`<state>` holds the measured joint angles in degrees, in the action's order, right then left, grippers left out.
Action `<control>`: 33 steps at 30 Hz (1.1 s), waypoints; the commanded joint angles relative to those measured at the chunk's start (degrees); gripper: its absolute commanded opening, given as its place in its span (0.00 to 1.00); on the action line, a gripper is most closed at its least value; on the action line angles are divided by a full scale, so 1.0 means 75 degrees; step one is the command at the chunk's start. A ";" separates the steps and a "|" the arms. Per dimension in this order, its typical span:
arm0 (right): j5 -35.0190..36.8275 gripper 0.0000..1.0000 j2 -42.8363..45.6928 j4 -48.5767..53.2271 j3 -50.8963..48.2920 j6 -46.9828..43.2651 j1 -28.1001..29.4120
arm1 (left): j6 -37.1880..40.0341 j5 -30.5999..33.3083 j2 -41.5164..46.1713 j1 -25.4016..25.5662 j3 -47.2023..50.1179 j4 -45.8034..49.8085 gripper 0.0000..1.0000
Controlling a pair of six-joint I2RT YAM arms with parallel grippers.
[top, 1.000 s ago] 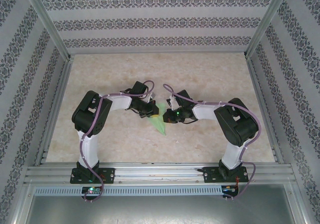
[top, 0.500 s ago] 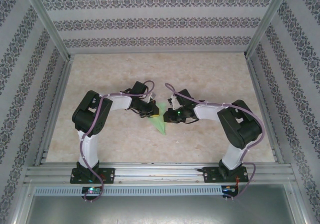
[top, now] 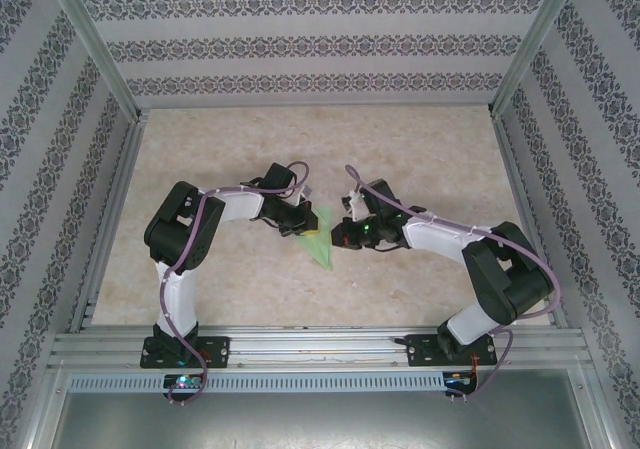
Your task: Fold a paper plane with a square sheet of paper (fold left side to right side)
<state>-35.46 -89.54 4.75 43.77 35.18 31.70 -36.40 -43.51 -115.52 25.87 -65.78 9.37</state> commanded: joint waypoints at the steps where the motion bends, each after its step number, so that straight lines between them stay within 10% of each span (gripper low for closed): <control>1: -0.0465 0.00 -0.0171 -0.0588 -0.0203 0.0524 0.0309 | 0.0084 0.0873 -0.0464 0.0041 0.0281 0.0438 0.00; 17: -0.0229 0.00 -0.0606 -0.1142 -0.0464 0.0877 0.0665 | 0.0085 0.0891 -0.0430 0.0036 0.0251 0.0471 0.00; 33: 0.1069 0.24 -0.0121 0.0954 0.0157 0.0280 0.0877 | 0.0049 0.0914 -0.0377 0.0035 0.0202 0.0492 0.00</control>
<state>-30.30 -89.58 7.90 42.44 38.76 37.43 -36.40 -43.48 -115.52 25.87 -65.78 9.37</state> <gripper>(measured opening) 0.242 0.044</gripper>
